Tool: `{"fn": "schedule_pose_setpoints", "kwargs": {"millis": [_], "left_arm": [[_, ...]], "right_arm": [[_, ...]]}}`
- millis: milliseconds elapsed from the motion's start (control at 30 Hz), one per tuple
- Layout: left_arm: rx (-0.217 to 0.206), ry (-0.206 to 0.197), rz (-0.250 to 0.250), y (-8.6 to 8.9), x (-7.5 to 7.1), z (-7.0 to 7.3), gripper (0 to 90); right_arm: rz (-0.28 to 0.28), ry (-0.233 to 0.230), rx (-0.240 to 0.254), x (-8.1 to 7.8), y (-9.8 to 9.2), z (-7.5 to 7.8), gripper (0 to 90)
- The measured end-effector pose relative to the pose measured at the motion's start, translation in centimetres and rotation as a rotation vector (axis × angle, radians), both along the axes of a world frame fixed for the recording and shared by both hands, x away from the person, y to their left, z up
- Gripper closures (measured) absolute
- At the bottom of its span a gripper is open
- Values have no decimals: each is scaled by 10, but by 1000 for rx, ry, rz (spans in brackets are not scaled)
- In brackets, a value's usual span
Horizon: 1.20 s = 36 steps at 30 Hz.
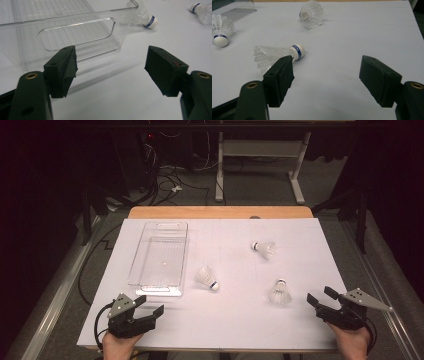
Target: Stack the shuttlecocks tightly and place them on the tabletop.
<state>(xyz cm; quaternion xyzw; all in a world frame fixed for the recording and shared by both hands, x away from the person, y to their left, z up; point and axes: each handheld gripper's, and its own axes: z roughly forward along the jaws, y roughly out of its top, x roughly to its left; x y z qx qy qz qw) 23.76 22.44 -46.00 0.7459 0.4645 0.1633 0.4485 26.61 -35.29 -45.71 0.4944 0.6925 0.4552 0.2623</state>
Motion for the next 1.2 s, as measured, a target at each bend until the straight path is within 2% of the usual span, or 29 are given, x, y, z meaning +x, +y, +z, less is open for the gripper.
{"fn": "schedule_pose_setpoints", "kwargs": {"millis": [100, 200, 400, 733, 900, 1033, 1200], "left_arm": [[8, 2, -9, -3, 0, 0, 269], [17, -14, -22, -11, -1, 1, 287], [38, 4, -55, -21, 0, 0, 311], [18, 11, -66, -25, 0, 2, 311], [30, 16, -91, -31, 0, 1, 321], [7, 34, -115, -39, 1, 1, 323], [28, 24, -133, -46, 1, 1, 323]], "right_arm": [[1, 1, -1, 0, 0, 0, 280], [8, -4, 9, 0, 0, 0, 277], [18, -8, 5, 0, 2, 1, 278], [25, -5, 8, 1, 2, 0, 272], [23, -6, 8, 1, 2, 1, 272], [27, 0, 4, 2, 2, 0, 272], [26, 4, -5, 3, 4, 0, 274]]}}
